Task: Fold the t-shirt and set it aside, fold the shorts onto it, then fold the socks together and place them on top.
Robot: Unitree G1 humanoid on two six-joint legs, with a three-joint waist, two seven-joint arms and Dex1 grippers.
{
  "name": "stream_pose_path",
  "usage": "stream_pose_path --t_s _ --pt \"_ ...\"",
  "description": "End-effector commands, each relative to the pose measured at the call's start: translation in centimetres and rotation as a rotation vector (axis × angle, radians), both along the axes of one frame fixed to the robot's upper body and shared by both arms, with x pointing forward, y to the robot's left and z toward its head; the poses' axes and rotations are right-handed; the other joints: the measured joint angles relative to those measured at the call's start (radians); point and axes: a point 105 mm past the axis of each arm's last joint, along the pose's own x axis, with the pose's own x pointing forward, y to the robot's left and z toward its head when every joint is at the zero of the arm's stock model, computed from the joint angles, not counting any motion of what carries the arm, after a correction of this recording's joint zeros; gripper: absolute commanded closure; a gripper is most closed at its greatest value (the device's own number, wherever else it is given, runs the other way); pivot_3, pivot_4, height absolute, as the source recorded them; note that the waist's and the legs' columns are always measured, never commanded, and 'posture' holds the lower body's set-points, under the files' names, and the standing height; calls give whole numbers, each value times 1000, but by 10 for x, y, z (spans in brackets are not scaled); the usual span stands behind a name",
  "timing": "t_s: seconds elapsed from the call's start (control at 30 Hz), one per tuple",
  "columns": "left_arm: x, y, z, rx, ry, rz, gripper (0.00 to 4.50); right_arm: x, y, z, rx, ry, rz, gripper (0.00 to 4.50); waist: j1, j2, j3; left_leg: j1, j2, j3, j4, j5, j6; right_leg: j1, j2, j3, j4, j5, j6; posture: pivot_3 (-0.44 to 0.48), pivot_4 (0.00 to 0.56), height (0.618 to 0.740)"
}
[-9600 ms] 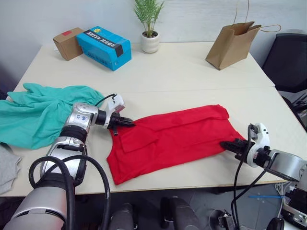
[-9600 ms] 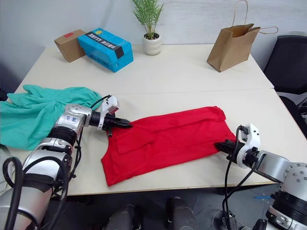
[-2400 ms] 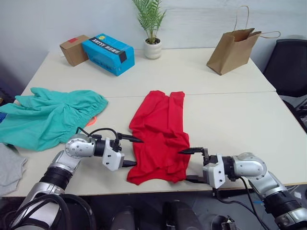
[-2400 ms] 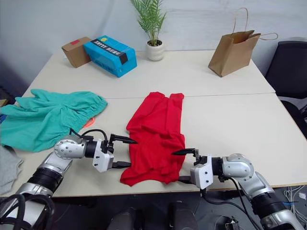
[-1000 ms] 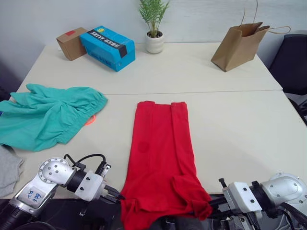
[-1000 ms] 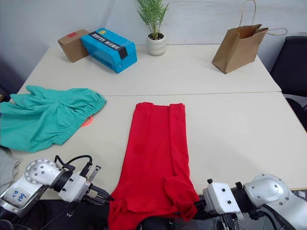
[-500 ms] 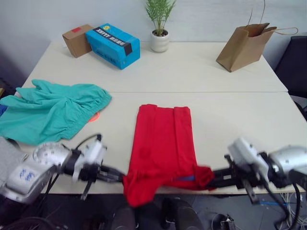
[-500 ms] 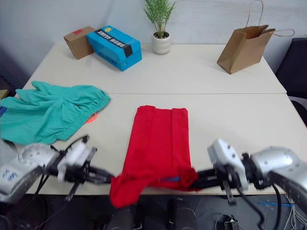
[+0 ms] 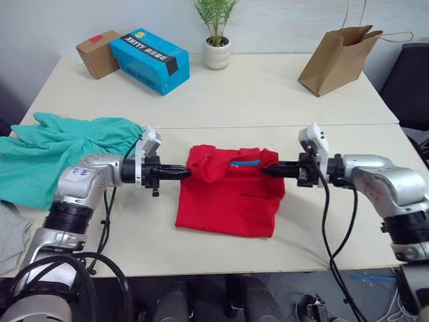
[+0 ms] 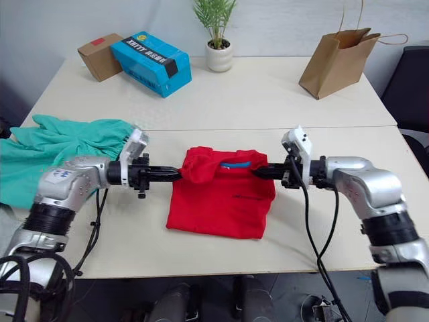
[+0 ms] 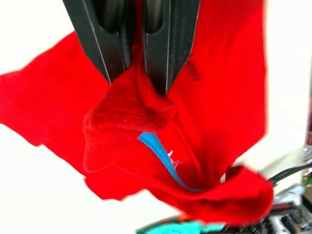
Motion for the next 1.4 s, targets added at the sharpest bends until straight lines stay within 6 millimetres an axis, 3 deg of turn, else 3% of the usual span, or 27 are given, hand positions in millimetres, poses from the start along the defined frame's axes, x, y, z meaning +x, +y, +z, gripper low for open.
stream_pose_path --t_s 0.03,0.27,0.57,1.07,1.2,1.4 --pt "20 6 18 -44 -58 101 4462 16 2 11 2 -84 -11 4494 1 0 0 -5 0 0 4 0 0 -4 0 0 4 0 0 0 150 740" --pt "37 10 25 -129 -79 158 4462 42 5 10 2 -112 -82 4494 -9 0 0 -7 -1 1 9 6 3 -8 -3 1 8 7 -2 0 150 740" --pt "55 13 7 -125 -80 264 4462 63 14 -5 -62 -237 -161 4494 -26 0 0 -7 0 1 7 12 -1 -9 -2 2 11 10 -4 0 150 740" --pt "54 35 -6 -221 -85 457 4462 77 23 -3 -14 -349 -185 4494 -39 0 0 -6 0 1 7 15 -2 -10 -3 3 15 11 -5 0 150 740" --pt "57 33 -4 -240 -92 481 3506 82 26 -4 -38 -360 -205 3310 -45 0 0 -5 0 1 7 15 -2 -10 -3 2 16 11 -5 0 150 740" --pt "70 48 16 -286 -219 629 1531 97 0 19 -83 -530 -378 1119 -46 0 0 -5 -1 1 7 15 -2 -10 -4 2 16 11 -6 0 150 740"
